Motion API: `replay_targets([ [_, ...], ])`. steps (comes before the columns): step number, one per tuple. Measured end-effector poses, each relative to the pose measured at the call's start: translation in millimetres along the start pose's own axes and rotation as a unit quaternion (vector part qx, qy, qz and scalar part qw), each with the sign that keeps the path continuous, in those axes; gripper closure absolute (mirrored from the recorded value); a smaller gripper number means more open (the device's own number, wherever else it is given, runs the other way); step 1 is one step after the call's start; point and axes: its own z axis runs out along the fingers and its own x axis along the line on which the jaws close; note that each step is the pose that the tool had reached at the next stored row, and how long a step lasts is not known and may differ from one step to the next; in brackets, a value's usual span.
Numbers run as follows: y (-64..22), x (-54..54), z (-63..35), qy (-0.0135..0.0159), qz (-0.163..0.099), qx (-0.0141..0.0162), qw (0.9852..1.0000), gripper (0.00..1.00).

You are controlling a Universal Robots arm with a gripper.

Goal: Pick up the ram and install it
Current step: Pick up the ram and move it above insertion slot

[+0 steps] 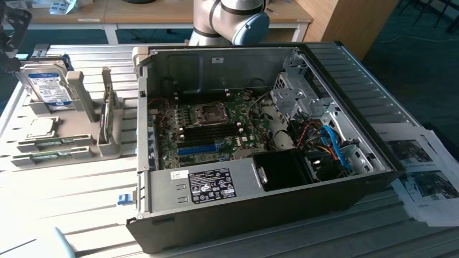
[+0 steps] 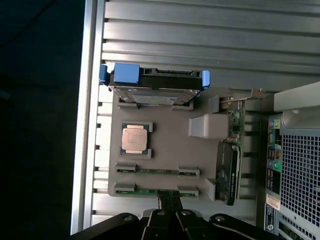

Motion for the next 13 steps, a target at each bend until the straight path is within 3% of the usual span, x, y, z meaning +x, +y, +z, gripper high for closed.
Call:
replay_targets([
  [6,0.0,0.0,0.0,0.0010,-0.027,-0.0006,0.9996,0.90],
  [13,0.0,0.0,0.1,0.0024,-0.062,-0.0013,0.9981,0.90],
])
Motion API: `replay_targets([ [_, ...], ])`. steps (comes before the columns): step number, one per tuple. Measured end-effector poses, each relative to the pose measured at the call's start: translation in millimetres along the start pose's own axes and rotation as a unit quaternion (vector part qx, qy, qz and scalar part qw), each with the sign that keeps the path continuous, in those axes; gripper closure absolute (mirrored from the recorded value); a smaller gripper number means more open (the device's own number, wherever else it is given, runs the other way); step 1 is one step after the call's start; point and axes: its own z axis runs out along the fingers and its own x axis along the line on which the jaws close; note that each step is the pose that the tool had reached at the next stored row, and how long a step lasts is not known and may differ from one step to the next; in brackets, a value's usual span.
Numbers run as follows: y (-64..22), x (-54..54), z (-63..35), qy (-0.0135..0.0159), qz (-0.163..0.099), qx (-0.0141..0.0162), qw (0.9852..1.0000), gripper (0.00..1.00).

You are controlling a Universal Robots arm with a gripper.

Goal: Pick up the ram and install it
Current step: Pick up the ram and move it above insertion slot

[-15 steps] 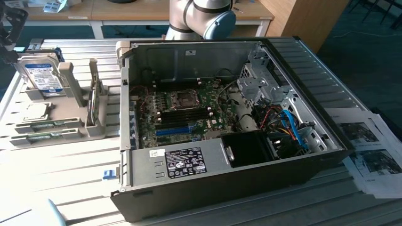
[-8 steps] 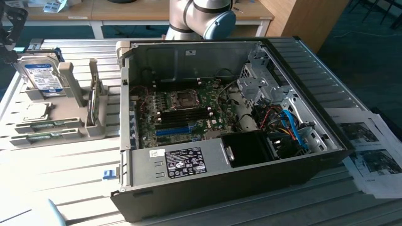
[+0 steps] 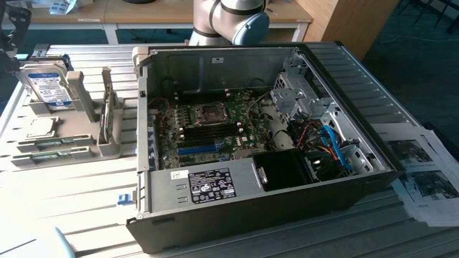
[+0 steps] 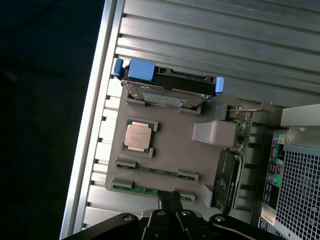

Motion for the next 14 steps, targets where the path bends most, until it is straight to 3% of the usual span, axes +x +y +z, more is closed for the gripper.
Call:
replay_targets([
  [7,0.0,0.0,0.1,0.0013,-0.034,-0.0007,0.9994,0.90],
  [14,0.0,0.0,0.2,0.0030,-0.078,-0.0016,0.9970,0.90],
])
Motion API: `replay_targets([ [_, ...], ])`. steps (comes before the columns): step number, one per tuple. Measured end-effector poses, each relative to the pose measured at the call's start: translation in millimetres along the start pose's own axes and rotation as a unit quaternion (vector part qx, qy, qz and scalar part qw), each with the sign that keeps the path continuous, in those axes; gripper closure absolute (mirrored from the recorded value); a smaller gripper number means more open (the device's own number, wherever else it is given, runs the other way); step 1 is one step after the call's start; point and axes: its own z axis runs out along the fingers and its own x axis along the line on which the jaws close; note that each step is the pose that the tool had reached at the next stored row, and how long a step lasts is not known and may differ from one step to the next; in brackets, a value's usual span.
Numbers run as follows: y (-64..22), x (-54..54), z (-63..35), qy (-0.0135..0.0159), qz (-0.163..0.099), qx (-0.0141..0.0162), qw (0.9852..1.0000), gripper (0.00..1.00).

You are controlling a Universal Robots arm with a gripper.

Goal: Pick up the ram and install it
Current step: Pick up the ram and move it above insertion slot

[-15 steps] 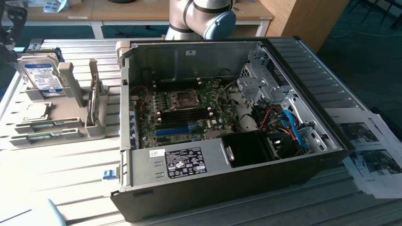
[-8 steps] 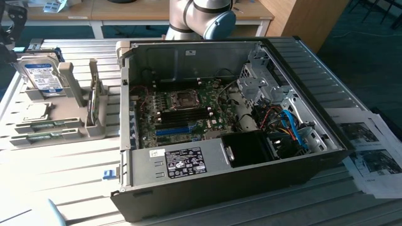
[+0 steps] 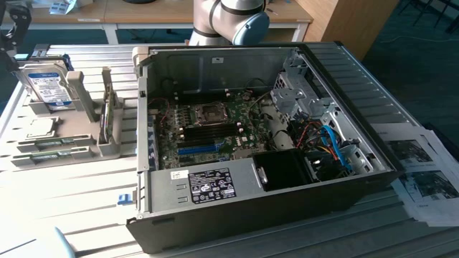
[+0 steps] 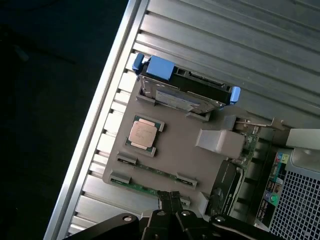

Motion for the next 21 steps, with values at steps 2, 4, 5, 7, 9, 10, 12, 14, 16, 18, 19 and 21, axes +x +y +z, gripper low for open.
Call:
replay_targets([
  [2,0.0,0.0,0.0,0.0005,-0.012,-0.0002,0.9999,0.90],
  [4,0.0,0.0,0.0,0.0010,-0.025,-0.0005,0.9997,0.90],
  [5,0.0,0.0,0.0,0.0012,-0.031,-0.0006,0.9995,0.90],
  [7,0.0,0.0,0.1,0.0017,-0.045,-0.0009,0.9990,0.90],
  [9,0.0,0.0,0.0,0.0023,-0.059,-0.0012,0.9982,0.90],
  [10,0.0,0.0,0.0,0.0026,-0.067,-0.0014,0.9978,0.90],
  [12,0.0,0.0,0.1,0.0031,-0.080,-0.0017,0.9968,0.90],
  [14,0.0,0.0,0.1,0.0036,-0.093,-0.0019,0.9956,0.90],
  [16,0.0,0.0,0.1,0.0041,-0.107,-0.0022,0.9942,0.90],
  [18,0.0,0.0,0.1,0.0047,-0.121,-0.0025,0.9926,0.90],
  [19,0.0,0.0,0.1,0.0049,-0.128,-0.0027,0.9918,0.90],
  [21,0.0,0.0,0.1,0.0055,-0.142,-0.0030,0.9898,0.90],
])
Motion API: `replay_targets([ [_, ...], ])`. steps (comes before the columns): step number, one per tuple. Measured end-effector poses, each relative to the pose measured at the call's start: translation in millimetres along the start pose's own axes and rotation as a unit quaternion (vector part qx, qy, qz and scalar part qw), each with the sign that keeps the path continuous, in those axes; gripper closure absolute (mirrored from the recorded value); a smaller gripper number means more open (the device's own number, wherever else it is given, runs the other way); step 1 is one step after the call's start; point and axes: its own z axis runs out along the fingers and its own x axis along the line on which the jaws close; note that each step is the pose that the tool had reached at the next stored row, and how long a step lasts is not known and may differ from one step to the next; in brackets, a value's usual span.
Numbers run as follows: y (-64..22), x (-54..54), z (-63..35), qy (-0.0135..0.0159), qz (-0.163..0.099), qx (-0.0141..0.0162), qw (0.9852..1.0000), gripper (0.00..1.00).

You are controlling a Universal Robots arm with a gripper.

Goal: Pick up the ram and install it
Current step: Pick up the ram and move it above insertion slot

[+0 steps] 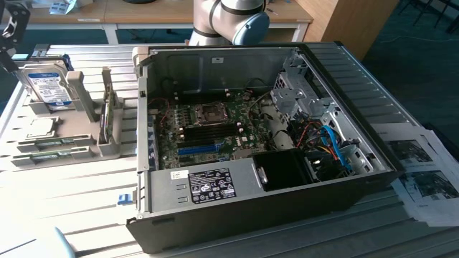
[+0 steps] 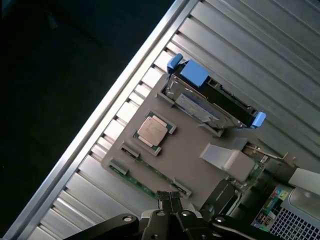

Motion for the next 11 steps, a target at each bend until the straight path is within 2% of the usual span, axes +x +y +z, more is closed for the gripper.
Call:
replay_targets([
  [6,0.0,0.0,0.0,0.0015,-0.040,-0.0009,0.9992,0.90],
  [11,0.0,0.0,0.0,0.0028,-0.073,-0.0015,0.9973,0.90],
])
